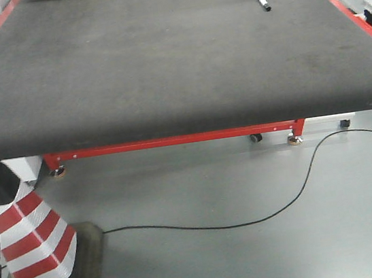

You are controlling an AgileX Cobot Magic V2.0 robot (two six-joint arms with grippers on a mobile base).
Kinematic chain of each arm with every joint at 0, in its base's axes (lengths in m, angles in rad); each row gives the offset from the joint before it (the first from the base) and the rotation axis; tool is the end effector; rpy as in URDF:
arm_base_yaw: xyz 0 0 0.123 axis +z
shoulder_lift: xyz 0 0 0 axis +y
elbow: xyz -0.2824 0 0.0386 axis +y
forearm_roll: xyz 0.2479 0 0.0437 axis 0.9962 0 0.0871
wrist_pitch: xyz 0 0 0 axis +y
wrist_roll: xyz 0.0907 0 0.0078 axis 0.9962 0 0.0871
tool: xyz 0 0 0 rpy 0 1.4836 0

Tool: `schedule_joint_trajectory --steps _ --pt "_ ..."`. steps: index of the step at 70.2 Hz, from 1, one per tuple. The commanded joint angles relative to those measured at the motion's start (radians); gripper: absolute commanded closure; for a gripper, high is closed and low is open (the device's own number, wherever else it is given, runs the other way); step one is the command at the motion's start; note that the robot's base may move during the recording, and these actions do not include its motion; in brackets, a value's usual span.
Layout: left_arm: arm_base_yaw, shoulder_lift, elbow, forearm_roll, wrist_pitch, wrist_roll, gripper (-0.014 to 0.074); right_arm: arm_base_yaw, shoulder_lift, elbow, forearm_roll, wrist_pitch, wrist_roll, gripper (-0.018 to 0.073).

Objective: Move and align brake pads A on conveyor
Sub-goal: 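Position the base at the conveyor belt holding both brake pads above it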

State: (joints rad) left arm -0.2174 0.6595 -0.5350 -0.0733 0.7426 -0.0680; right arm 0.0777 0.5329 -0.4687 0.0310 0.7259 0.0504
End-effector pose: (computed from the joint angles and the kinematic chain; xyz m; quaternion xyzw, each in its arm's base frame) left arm 0.1128 -0.0295 0.2752 0.0535 0.9208 -0.0877 0.3763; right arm 0.0955 0.0093 0.2685 -0.0062 0.9072 0.0411 0.4186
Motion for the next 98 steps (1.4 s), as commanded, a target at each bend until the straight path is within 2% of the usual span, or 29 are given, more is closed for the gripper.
schedule_joint_trajectory --steps 1,98 --pt "-0.003 0.001 -0.025 -0.008 -0.078 -0.006 0.0604 -0.004 0.004 -0.029 -0.002 -0.078 -0.004 0.0561" --pt "-0.003 0.0 -0.028 -0.008 -0.077 -0.006 0.0604 -0.004 0.003 -0.029 -0.016 -0.075 -0.004 0.0561"
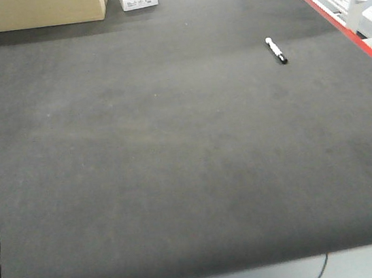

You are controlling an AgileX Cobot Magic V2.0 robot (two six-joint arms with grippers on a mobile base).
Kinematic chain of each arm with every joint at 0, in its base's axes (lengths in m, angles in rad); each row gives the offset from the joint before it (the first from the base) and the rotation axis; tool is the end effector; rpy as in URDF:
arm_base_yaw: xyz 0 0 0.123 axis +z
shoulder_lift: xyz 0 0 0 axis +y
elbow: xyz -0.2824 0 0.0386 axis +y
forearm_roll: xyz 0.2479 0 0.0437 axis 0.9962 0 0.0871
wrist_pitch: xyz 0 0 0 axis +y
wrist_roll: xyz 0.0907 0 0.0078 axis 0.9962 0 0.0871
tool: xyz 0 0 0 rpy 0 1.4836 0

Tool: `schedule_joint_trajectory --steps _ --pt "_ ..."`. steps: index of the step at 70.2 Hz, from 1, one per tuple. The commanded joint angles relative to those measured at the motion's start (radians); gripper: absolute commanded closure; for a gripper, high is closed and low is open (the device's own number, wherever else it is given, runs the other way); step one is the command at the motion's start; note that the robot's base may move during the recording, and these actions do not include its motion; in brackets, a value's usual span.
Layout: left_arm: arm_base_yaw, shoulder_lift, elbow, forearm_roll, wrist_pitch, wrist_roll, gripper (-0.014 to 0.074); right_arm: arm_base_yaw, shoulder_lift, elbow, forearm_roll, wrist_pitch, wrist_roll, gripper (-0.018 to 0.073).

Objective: Move and align brake pads A on conveyor
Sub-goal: 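Position the base at the conveyor belt holding both brake pads above it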

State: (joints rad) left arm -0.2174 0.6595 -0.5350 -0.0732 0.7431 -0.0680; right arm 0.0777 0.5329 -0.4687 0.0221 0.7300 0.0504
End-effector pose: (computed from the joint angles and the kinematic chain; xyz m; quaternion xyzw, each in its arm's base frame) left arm 0.1128 -0.0295 0.2751 0.0535 0.9209 -0.0876 0.3761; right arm 0.0953 0.0088 0.2682 -0.0080 0.9081 0.0369 0.4171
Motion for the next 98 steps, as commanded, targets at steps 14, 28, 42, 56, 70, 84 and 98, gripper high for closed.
schedule_joint_trajectory --steps 14,28,42,56,70,84,98 --pt "-0.003 0.0 -0.028 -0.008 -0.078 -0.006 0.0604 -0.004 0.003 -0.029 -0.007 -0.079 -0.004 0.0561" --pt "-0.003 0.0 -0.028 -0.008 -0.078 -0.006 0.0604 -0.004 0.003 -0.029 -0.007 -0.079 -0.004 0.0561" --pt "-0.003 0.0 -0.028 -0.008 -0.078 -0.006 0.0604 -0.004 0.003 -0.029 -0.007 -0.079 -0.004 0.0561" --pt "-0.003 0.0 -0.028 -0.008 -0.078 -0.006 0.0604 -0.004 0.003 -0.029 -0.007 -0.079 -0.004 0.0561" --pt "-0.003 0.0 -0.028 -0.008 -0.078 -0.006 0.0604 -0.004 0.003 -0.029 -0.007 -0.079 -0.004 0.0561" --pt "-0.003 0.0 -0.028 -0.008 -0.078 -0.006 0.0604 -0.004 0.003 -0.029 -0.007 -0.079 -0.004 0.0561" --pt "-0.003 0.0 -0.028 -0.008 -0.078 -0.006 0.0604 -0.004 0.003 -0.029 -0.007 -0.079 -0.004 0.0561"
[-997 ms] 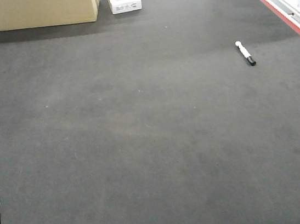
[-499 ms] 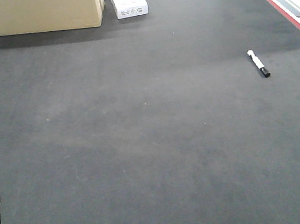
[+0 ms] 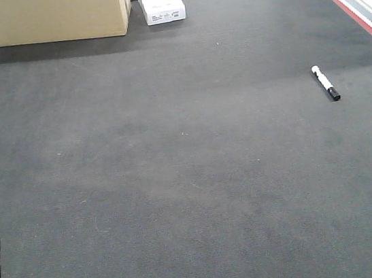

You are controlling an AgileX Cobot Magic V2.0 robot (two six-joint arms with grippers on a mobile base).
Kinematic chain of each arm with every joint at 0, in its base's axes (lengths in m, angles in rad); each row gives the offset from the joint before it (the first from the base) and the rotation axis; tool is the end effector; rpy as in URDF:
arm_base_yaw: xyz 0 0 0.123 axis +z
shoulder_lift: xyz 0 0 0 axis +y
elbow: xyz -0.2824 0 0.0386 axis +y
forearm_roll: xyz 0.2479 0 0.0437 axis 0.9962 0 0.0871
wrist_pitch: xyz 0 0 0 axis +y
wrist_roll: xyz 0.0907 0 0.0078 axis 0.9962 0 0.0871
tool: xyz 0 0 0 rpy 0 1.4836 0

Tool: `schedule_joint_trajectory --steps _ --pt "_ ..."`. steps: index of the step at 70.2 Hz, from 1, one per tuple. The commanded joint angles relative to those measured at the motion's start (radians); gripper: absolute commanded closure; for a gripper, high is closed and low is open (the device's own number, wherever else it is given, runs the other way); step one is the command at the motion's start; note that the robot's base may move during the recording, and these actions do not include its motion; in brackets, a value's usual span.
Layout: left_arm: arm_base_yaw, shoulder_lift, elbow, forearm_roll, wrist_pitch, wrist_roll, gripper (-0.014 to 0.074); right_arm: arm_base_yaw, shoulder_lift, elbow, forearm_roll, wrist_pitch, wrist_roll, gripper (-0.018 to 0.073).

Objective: Move and align brake pads A on conveyor
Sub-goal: 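Position the base at the conveyor belt holding both brake pads above it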

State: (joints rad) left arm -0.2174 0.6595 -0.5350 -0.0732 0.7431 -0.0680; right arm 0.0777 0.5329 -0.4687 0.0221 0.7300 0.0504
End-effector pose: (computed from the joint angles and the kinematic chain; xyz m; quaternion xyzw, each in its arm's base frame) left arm 0.1128 -0.0295 0.2751 0.0535 0.9209 -0.0876 0.3761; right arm 0.0953 0.0088 0.2682 -0.0080 0.9081 0.0369 0.4171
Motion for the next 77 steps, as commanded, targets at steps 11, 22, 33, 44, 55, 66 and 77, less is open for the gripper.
schedule_joint_trajectory --steps 11,22,33,44,55,66,77 --pt "-0.003 0.0 -0.028 -0.008 -0.078 -0.006 0.0604 -0.004 0.003 -0.029 -0.007 -0.079 -0.004 0.0561" --pt "-0.003 0.0 -0.028 -0.008 -0.078 -0.006 0.0604 -0.004 0.003 -0.029 -0.007 -0.079 -0.004 0.0561" --pt "-0.003 0.0 -0.028 -0.008 -0.078 -0.006 0.0604 -0.004 0.003 -0.029 -0.008 -0.079 -0.004 0.0561" --pt "-0.003 0.0 -0.028 -0.008 -0.078 -0.006 0.0604 -0.004 0.003 -0.029 -0.008 -0.079 -0.004 0.0561" --pt "-0.003 0.0 -0.028 -0.008 -0.078 -0.006 0.0604 -0.004 0.003 -0.029 -0.008 -0.079 -0.004 0.0561" --pt "-0.003 0.0 -0.028 -0.008 -0.078 -0.006 0.0604 -0.004 0.003 -0.029 -0.008 -0.079 -0.004 0.0561" --pt "-0.003 0.0 -0.028 -0.008 -0.095 -0.006 0.0604 -0.004 0.003 -0.029 -0.008 -0.079 -0.004 0.0561"
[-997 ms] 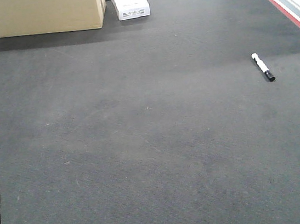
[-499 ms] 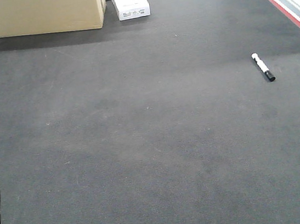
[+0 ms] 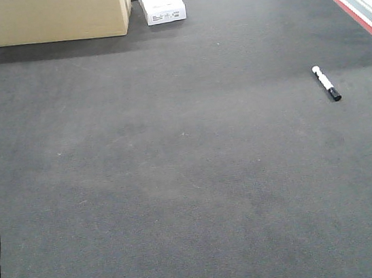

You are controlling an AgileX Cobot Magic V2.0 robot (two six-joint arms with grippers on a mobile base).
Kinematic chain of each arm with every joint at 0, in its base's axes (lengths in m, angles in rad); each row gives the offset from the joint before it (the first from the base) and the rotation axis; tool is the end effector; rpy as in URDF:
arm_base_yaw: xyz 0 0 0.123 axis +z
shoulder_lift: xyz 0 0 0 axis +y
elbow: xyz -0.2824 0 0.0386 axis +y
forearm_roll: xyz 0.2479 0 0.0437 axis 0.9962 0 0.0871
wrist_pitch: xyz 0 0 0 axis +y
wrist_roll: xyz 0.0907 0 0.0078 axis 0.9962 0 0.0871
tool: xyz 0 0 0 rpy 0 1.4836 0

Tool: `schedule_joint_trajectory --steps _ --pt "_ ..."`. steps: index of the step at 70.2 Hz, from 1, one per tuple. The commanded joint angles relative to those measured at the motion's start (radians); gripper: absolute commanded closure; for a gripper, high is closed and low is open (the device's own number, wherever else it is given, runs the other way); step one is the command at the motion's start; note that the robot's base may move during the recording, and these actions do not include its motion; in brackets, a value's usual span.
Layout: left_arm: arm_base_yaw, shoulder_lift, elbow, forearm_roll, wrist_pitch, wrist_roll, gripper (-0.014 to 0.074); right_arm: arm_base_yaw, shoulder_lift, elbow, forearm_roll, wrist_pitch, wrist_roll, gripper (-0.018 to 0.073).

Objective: Move and align brake pads A on conveyor
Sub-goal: 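Position the base at the conveyor belt holding both brake pads above it, then lower the left gripper's brake pad onto the belt nearest the left arm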

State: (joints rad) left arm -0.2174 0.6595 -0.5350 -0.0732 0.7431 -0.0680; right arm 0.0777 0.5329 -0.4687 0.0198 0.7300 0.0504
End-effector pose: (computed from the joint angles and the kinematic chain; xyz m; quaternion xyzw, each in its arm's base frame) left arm 0.1128 -0.0295 0.2751 0.0535 0.9209 -0.0876 0.3761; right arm 0.0953 0.0086 0.2682 -0.0085 0.9081 0.0359 0.4171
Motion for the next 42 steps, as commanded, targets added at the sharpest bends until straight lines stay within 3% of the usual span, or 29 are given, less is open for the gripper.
schedule_joint_trajectory --steps 1,19,33,42 --pt "-0.003 0.0 -0.028 -0.008 -0.102 -0.006 0.0604 -0.004 0.003 -0.029 -0.006 -0.079 -0.004 0.0561" --pt "-0.003 0.0 -0.028 -0.02 -0.236 -0.008 0.0604 -0.004 0.003 -0.029 -0.006 -0.079 -0.004 0.0561" --pt "-0.003 0.019 -0.037 -0.045 -0.249 -0.029 0.0603 -0.004 0.003 -0.029 -0.006 -0.079 -0.004 0.0561" --pt "-0.003 0.125 -0.117 -0.043 -0.215 -0.031 0.0601 -0.004 0.003 -0.029 -0.006 -0.079 -0.004 0.0561"
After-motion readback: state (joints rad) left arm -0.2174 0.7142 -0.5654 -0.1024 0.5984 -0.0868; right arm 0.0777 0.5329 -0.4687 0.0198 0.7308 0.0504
